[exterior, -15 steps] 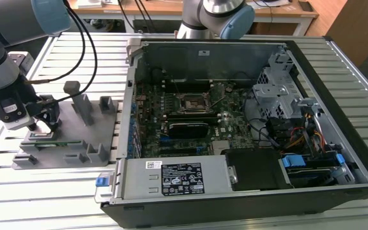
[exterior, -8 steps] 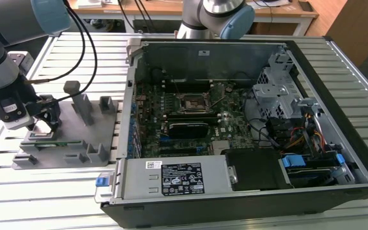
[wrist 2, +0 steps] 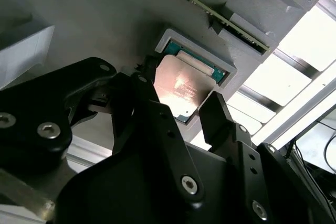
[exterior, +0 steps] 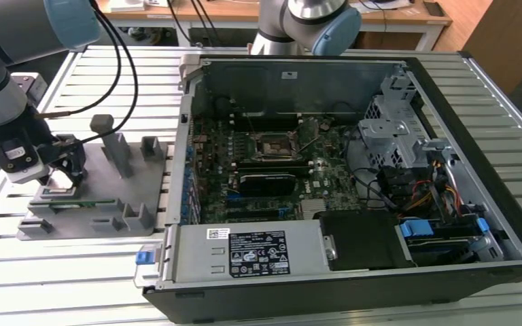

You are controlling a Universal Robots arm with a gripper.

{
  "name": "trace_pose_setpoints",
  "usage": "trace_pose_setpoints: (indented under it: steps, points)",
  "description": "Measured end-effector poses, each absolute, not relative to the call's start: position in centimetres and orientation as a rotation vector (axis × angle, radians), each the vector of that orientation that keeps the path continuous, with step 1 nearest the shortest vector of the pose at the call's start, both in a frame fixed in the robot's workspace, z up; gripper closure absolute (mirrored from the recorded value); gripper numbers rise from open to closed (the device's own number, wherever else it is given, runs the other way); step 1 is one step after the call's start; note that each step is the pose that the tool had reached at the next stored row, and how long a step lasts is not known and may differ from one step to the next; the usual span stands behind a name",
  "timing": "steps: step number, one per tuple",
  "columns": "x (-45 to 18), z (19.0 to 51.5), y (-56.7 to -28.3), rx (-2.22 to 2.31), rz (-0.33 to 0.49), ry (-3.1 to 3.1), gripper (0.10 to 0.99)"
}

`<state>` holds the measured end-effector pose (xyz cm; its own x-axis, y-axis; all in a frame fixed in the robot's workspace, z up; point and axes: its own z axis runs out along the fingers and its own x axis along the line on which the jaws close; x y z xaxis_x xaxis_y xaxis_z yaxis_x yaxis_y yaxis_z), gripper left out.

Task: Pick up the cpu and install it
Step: 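Pick up the cpu and move it towards the insertion slot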

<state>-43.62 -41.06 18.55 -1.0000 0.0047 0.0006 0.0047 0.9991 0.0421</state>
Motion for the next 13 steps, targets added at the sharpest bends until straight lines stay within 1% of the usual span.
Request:
trace_pose_setpoints:
  steps: [1,2,6,13]
  points:
    - [-43.6,18.6,-41.1,-0.007,-0.066,-3.140,0.486]
    - [-43.6,18.6,-41.1,-0.007,-0.066,-3.140,0.553]
    - [-43.6,18.7,-41.1,-0.007,-0.067,-3.141,0.557]
    - [-43.6,20.8,-41.1,-0.007,-0.066,-3.141,0.557]
